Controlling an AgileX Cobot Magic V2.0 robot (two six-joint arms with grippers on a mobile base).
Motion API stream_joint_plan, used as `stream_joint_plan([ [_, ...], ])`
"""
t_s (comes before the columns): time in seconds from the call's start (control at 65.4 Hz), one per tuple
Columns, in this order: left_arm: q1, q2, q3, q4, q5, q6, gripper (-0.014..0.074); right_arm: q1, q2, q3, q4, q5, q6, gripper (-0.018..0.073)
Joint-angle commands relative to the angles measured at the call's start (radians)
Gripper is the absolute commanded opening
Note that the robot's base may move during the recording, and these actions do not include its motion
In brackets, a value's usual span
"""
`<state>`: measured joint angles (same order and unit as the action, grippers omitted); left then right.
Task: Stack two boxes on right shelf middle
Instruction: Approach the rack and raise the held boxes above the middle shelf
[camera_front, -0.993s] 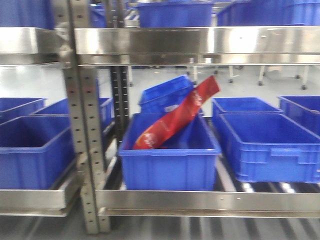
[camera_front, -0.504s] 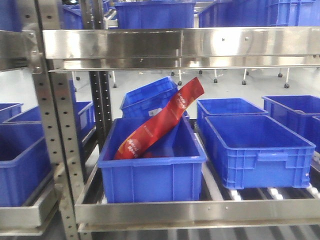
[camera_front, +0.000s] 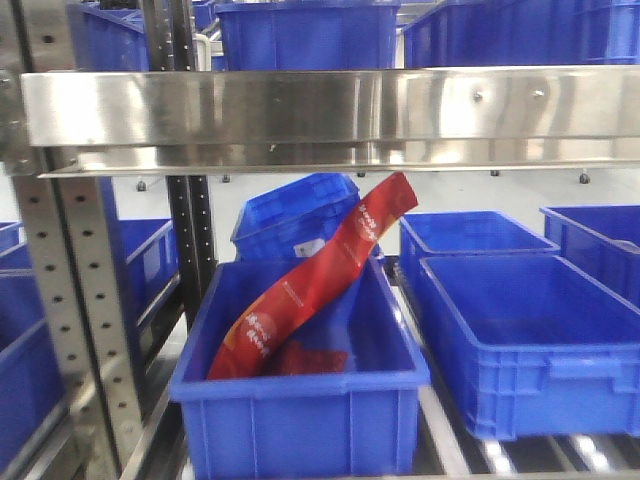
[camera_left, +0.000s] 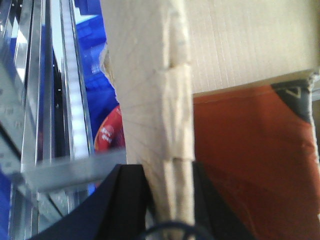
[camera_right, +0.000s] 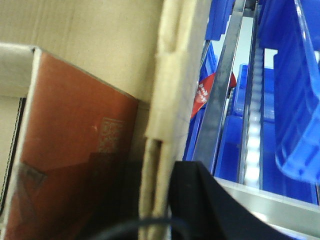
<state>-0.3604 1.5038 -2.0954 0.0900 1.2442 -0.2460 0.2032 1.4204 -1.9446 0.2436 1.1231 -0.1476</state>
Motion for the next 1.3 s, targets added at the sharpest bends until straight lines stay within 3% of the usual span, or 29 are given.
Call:
stream_joint_plan([
  [0.0, 0.006, -0.022, -0.016, 0.010, -0.041, 0.000, -0.0111, -0.009, -0.011, -0.010, -0.034, -0.053, -0.008, -0.0153],
  [1.284, 0.006, -0.020, -0.016, 0.010, -0.041, 0.000, -0.0111, -0.009, -0.011, -0.010, -0.034, -0.053, -0.008, -0.0153],
])
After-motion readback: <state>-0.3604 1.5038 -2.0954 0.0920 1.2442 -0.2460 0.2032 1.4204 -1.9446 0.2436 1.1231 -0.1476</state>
